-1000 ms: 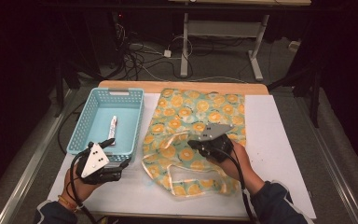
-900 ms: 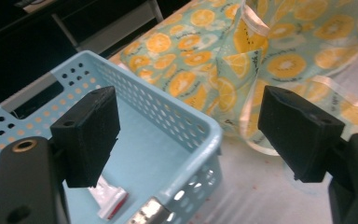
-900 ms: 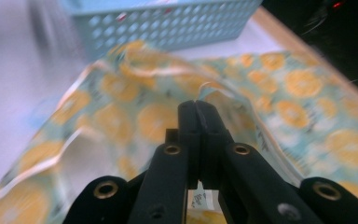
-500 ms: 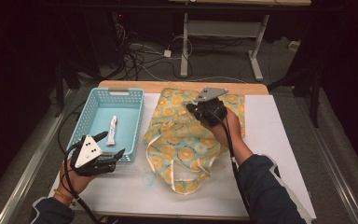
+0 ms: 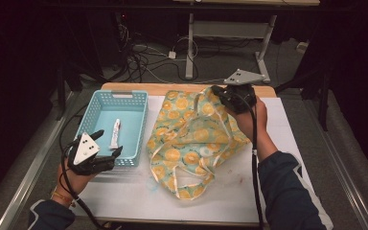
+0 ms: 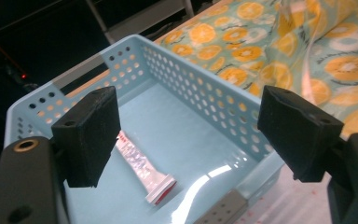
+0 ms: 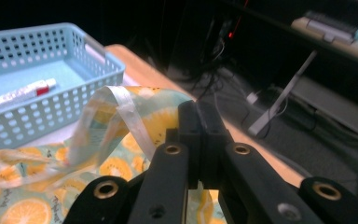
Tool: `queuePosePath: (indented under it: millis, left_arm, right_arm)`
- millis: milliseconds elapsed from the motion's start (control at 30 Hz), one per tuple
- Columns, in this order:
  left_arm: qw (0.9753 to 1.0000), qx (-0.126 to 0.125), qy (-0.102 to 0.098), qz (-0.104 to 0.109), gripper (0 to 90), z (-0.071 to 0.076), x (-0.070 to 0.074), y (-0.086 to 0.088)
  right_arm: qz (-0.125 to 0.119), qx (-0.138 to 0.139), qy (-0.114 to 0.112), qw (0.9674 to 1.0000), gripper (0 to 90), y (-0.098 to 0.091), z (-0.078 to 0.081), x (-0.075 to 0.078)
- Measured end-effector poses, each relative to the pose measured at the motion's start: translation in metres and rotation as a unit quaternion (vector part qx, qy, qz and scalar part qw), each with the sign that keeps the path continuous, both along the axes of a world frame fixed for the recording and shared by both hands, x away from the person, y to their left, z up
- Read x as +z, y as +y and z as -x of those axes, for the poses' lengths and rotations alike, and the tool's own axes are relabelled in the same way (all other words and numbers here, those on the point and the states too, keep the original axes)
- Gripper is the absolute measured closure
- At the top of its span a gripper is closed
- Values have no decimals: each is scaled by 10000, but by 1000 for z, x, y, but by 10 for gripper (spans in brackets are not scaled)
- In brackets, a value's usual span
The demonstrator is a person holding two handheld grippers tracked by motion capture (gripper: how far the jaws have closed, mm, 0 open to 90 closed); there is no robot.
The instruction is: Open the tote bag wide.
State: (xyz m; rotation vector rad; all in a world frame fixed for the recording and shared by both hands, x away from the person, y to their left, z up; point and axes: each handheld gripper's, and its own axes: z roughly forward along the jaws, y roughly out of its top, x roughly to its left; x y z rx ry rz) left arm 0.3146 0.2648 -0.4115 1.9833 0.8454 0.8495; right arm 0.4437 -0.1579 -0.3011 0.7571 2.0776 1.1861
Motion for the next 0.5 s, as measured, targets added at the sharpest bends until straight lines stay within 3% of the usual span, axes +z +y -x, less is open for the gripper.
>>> queuePosePath:
  millis: [33,200,300,400,500]
  left_arm:
    - [10000,20,17,-18,206,-1,0,1]
    - [9996,154,184,-158,204,-8,-3,2]
    - [9987,268,384,-219,203,-14,-6,6]
    - [9976,374,516,-254,203,-18,-8,8]
    - [9967,406,614,-328,203,-24,-7,7]
  right_arm:
    - [-37,1,-81,10000,900,-4,5,9]
    - [-24,-108,-255,9996,900,-14,12,22]
    - [-95,-206,-273,9994,900,-22,13,24]
    - [-347,-320,-328,9983,900,-39,15,25]
    - [-381,-384,-365,9979,900,-47,17,24]
